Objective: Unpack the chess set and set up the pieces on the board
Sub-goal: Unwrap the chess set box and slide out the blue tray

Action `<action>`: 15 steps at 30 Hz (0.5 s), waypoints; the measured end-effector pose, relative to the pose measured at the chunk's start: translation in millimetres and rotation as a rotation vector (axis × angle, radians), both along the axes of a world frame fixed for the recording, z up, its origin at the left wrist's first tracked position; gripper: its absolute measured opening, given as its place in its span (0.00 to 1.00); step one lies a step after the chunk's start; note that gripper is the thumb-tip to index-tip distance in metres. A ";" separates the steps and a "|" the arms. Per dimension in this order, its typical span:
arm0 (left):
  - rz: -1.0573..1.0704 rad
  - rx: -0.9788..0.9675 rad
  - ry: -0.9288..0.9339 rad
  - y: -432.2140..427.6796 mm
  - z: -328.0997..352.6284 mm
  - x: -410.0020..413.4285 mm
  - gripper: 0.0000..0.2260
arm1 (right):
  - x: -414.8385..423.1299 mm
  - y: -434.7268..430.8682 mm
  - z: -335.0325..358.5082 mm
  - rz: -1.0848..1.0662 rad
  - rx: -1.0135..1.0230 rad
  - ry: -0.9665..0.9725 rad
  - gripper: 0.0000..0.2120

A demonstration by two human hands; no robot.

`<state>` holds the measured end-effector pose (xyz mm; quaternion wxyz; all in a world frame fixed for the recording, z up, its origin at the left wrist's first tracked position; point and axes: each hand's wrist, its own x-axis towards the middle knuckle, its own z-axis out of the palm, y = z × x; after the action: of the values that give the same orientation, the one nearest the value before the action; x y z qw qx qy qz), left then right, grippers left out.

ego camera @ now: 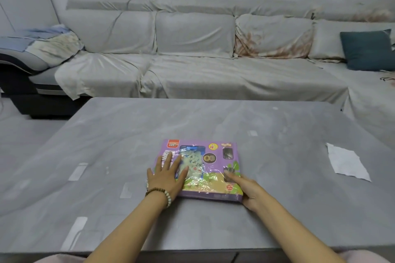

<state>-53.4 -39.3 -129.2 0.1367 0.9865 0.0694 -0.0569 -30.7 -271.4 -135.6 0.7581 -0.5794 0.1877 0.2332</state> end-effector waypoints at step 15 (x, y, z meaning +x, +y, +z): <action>-0.012 -0.035 -0.042 -29.5 -4.9 0.4 0.26 | -11.0 -47.2 8.2 0.002 0.025 0.043 0.23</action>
<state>-53.0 -68.8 -134.2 0.1550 0.9854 0.0594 -0.0384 -41.7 -318.6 -127.4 0.7609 -0.5649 0.2004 0.2485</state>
